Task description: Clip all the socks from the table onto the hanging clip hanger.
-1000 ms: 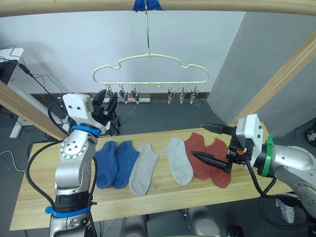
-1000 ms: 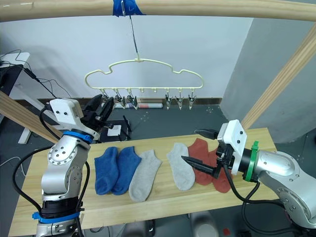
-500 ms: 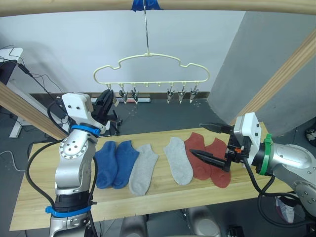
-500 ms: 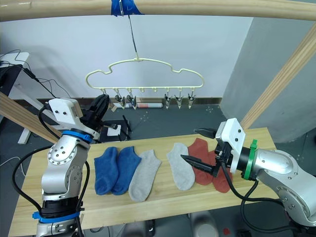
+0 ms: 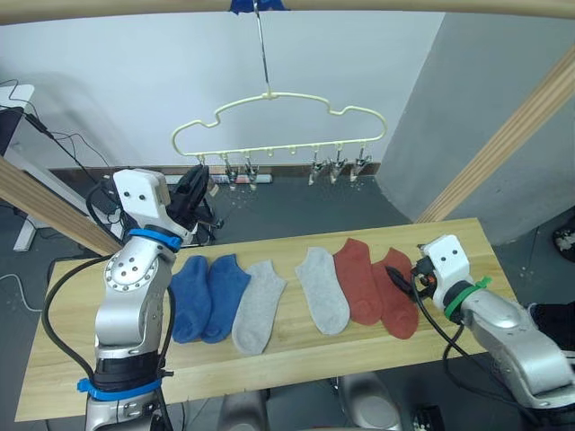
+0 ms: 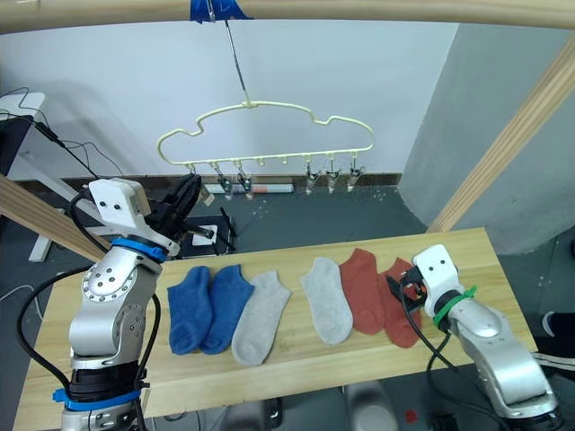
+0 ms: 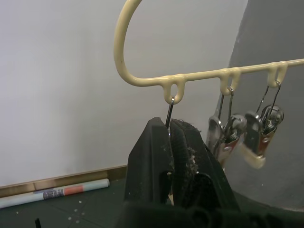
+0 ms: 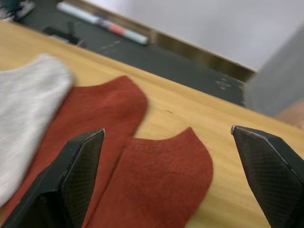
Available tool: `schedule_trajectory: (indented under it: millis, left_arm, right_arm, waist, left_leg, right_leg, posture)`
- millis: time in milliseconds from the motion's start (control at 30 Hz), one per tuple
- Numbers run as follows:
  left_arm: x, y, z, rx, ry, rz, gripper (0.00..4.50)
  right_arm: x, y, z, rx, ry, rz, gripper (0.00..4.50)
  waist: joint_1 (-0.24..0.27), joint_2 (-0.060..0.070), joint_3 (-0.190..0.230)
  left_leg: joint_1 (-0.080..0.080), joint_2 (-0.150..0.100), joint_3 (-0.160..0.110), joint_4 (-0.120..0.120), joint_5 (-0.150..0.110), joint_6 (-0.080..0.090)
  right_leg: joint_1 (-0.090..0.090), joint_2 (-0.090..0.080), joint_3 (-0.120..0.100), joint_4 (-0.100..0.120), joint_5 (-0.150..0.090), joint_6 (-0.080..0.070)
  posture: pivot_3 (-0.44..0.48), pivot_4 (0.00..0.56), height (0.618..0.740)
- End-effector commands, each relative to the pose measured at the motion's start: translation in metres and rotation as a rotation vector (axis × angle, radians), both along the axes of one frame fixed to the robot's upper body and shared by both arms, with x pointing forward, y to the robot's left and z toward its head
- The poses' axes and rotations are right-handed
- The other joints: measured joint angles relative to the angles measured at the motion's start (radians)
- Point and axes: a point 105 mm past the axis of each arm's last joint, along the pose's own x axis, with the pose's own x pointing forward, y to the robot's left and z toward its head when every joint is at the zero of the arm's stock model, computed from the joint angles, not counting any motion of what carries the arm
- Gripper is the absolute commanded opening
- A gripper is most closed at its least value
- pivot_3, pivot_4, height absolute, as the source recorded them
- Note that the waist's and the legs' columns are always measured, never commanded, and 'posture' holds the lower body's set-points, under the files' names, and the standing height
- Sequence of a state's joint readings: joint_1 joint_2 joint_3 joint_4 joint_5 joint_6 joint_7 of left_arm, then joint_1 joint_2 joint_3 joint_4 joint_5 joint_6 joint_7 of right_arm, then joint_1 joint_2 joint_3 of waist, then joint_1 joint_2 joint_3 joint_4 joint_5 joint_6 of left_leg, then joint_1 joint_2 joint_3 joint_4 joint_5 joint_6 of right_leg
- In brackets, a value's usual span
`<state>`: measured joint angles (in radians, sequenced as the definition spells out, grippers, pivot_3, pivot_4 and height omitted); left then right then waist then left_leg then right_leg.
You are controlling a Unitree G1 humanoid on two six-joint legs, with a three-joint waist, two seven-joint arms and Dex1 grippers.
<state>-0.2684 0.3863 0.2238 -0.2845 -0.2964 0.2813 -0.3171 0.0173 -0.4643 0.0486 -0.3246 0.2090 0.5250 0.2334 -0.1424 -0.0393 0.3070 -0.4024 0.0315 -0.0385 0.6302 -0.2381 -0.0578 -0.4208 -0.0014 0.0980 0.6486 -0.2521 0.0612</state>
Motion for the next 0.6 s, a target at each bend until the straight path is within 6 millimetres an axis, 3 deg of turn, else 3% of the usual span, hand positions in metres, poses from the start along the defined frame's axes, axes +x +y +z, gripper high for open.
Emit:
schedule_trajectory:
  millis: [33,233,600]
  left_arm:
    - [-0.006,-0.001,0.008,0.004,-0.015,-0.017,0.01]
    - [-0.008,-0.001,0.01,0.004,-0.001,-0.031,0.01]
    - [-0.009,-0.002,0.008,-0.002,0.025,-0.053,0.01]
  right_arm:
    - [0.008,-0.006,-0.016,0.007,-0.006,-0.111,4.5]
    - [0.012,-0.013,-0.035,0.047,0.027,-0.237,4.5]
    - [0.001,-0.008,-0.07,0.088,0.175,-0.3,4.5]
  waist:
    - [0.0,0.002,0.002]
    - [0.002,0.005,0.006]
    - [0.002,0.005,0.01]
  left_leg:
    - [0.0,0.0,0.001,0.0,0.0,0.0]
    - [0.0,-0.001,0.001,0.0,0.0,0.0]
    - [0.0,-0.001,0.001,0.0,0.0,0.0]
  right_leg:
    - [0.0,0.0,0.001,0.0,0.0,0.0]
    - [0.0,-0.001,0.001,0.0,0.0,0.0]
    - [0.0,-0.001,0.001,0.0,0.0,0.0]
  posture:
    - [-0.195,0.354,0.74]
    - [-0.183,0.357,0.74]
    - [-0.18,0.361,0.74]
